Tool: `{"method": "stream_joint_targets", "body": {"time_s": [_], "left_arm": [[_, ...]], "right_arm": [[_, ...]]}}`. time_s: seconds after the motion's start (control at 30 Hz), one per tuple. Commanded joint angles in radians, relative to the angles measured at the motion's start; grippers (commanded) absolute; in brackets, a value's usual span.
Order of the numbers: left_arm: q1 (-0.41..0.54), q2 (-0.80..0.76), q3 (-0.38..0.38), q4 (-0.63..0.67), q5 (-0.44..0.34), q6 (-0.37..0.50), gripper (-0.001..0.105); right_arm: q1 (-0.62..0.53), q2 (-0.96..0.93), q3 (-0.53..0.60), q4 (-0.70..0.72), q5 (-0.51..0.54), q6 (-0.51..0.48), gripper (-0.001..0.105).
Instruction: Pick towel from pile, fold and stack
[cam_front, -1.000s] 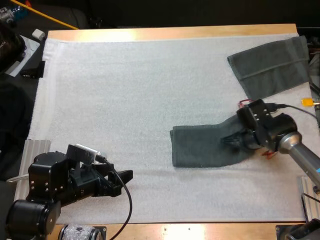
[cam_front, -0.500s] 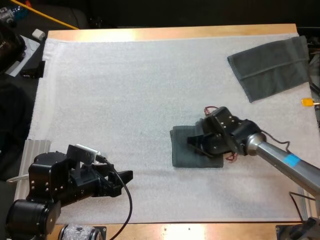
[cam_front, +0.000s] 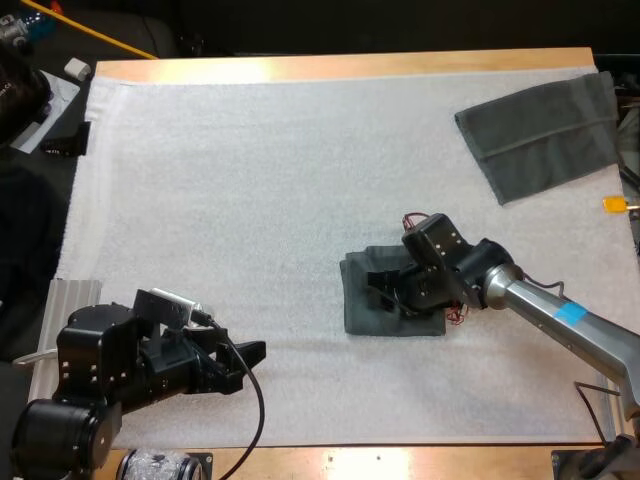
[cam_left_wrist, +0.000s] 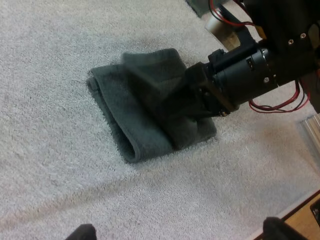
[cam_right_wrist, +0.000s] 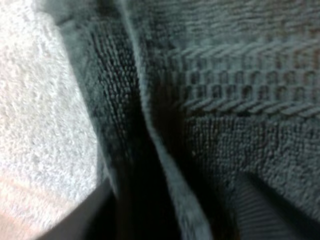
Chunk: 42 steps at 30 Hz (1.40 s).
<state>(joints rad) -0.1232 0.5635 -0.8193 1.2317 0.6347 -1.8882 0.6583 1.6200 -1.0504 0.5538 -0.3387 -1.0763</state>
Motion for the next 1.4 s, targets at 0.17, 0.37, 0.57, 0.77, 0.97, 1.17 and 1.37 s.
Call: {"method": "stream_joint_targets", "body": {"time_s": [0.17, 0.37, 0.57, 0.77, 0.97, 1.17, 1.37], "left_arm": [[-0.003, -0.007, -0.007, 0.001, 0.001, 0.001, 0.064], [-0.004, -0.003, -0.005, -0.002, 0.005, -0.002, 0.064], [-0.004, 0.0, -0.004, -0.006, 0.005, -0.004, 0.064], [-0.003, -0.002, -0.004, -0.004, 0.005, -0.001, 0.064], [-0.004, -0.001, -0.005, -0.002, 0.006, 0.0, 0.064], [-0.004, -0.004, -0.006, -0.001, 0.006, 0.002, 0.064], [-0.004, -0.002, -0.003, -0.01, 0.006, 0.005, 0.064]], "right_arm": [[0.001, -0.011, -0.007, -0.002, -0.063, -0.022, 0.062], [0.022, -0.007, -0.007, -0.026, -0.06, -0.005, 0.061], [0.075, 0.0, -0.008, -0.073, -0.048, 0.026, 0.062], [0.13, 0.041, -0.007, -0.123, -0.034, 0.066, 0.061], [0.146, 0.062, -0.009, -0.14, -0.042, 0.073, 0.061], [0.14, 0.029, -0.007, -0.12, -0.03, 0.046, 0.061], [0.142, -0.037, -0.009, -0.092, 0.044, 0.027, 0.062]]}}
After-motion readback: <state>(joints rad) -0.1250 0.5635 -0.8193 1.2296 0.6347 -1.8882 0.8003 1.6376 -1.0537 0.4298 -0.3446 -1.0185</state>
